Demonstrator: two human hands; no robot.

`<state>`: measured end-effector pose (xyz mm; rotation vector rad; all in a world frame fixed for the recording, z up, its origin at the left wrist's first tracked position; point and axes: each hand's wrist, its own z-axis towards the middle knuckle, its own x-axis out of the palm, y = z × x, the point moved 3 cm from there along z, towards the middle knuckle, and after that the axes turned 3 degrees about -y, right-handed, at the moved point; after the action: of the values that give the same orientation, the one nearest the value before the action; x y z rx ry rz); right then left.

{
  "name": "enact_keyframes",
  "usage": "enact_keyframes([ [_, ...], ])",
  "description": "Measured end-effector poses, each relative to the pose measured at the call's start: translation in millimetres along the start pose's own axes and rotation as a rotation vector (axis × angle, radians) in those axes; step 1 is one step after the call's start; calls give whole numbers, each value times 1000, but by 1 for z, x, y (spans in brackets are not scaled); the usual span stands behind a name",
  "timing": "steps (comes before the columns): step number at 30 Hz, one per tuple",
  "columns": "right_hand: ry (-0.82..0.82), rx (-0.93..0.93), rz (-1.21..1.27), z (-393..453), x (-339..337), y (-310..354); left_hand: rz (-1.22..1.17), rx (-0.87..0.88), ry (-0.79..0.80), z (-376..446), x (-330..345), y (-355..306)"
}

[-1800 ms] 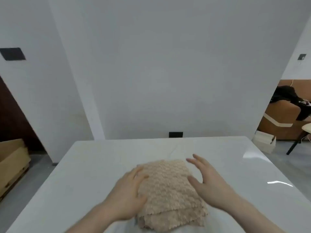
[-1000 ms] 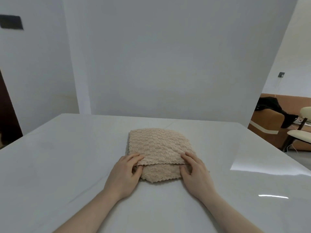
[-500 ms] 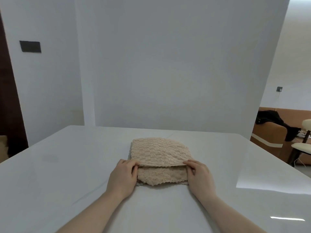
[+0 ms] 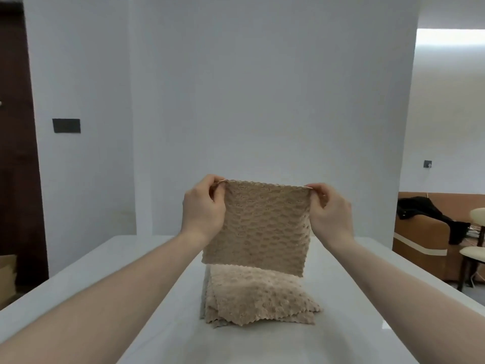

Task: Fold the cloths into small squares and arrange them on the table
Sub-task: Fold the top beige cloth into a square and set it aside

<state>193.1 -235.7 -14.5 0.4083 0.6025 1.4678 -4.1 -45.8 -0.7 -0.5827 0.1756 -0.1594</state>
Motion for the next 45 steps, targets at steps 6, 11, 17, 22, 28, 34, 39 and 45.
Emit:
enact_keyframes([
  [6,6,-29,97,-10,-39,33,27,46,5,-4,-45,-35],
  [11,128,44,46,-36,-42,21,176,-53,143,-22,-59,-19],
  [17,345,188,-130,-63,-27,-15,532,-171,444,-48,-47,26],
  [22,442,227,-253,-82,-9,-46,614,-322,545,-68,-32,60],
  [28,451,220,-267,-78,8,-65,347,-521,531,-75,-10,78],
  [34,431,185,-234,-73,9,-70,208,-567,505,-77,-8,82],
  [39,531,117,-262,-98,-10,-61,167,-553,567,-101,-21,80],
  [45,641,87,-307,-148,-42,-53,305,-403,683,-150,-48,81],
])
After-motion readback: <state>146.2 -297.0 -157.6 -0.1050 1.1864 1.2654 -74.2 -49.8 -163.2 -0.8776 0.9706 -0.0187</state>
